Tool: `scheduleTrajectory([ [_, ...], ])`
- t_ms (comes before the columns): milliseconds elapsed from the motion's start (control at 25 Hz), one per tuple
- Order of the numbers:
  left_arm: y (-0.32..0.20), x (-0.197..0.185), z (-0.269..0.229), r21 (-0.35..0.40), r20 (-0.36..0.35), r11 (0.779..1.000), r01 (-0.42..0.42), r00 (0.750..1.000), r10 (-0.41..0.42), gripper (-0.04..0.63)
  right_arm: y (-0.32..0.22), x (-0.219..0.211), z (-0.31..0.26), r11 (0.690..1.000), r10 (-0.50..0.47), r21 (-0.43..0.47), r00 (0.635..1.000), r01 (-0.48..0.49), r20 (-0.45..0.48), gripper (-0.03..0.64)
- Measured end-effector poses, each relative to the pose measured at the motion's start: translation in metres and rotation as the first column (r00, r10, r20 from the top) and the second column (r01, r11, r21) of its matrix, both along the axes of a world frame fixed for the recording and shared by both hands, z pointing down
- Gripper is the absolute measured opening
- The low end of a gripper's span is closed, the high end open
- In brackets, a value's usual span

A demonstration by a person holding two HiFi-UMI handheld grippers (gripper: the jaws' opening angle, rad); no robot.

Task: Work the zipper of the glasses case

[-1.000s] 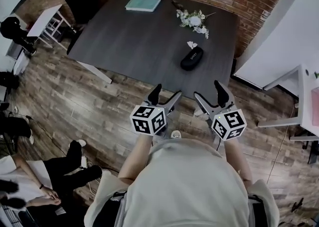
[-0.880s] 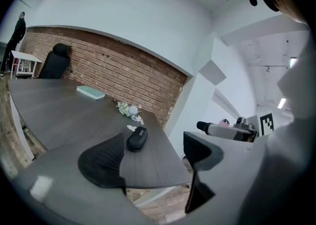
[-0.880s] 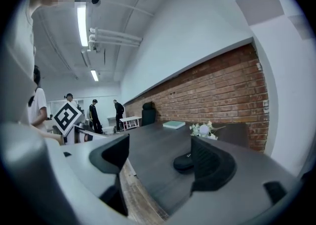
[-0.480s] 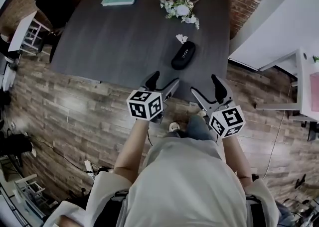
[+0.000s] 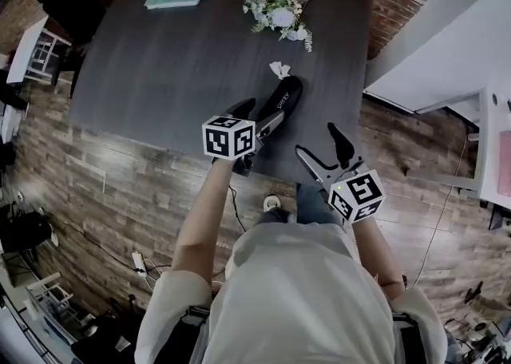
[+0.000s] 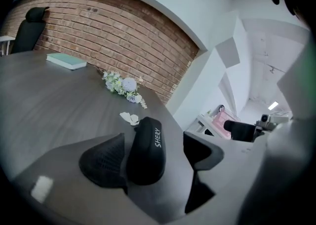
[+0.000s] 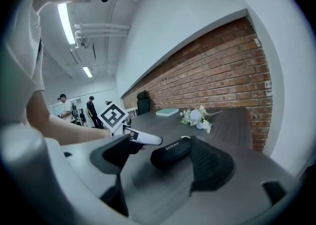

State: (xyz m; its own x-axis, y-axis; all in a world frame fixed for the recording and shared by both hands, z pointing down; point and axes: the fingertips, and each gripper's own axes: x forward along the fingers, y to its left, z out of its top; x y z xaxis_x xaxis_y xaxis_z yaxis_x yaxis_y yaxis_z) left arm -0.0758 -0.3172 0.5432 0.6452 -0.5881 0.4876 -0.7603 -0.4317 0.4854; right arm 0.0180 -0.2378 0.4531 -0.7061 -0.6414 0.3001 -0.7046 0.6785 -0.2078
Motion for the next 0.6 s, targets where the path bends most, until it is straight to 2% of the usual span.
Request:
scheduleTrajectory([
  [240,-0.033,0.016,0.033,-0.064,0.058,0.996,-0.055,0.997,0.059,0.367,-0.024,0.006,0.01,0.999,-0.043,-0.02,0.999,0.043,-0.001,0.364],
  [440,-0.034,0.034,0.059,-0.107,0.146,0.983,-0.149,0.976,0.164,0.367,-0.035,0.012,0.016,0.998,-0.044,-0.038,0.999,0.044,0.007,0.364],
  [600,-0.03,0.051,0.071,-0.14,0.166,0.972,-0.191,0.963,0.213,0.367,-0.039,0.016,0.018,0.998,-0.04,-0.042,0.999,0.041,0.013,0.364],
])
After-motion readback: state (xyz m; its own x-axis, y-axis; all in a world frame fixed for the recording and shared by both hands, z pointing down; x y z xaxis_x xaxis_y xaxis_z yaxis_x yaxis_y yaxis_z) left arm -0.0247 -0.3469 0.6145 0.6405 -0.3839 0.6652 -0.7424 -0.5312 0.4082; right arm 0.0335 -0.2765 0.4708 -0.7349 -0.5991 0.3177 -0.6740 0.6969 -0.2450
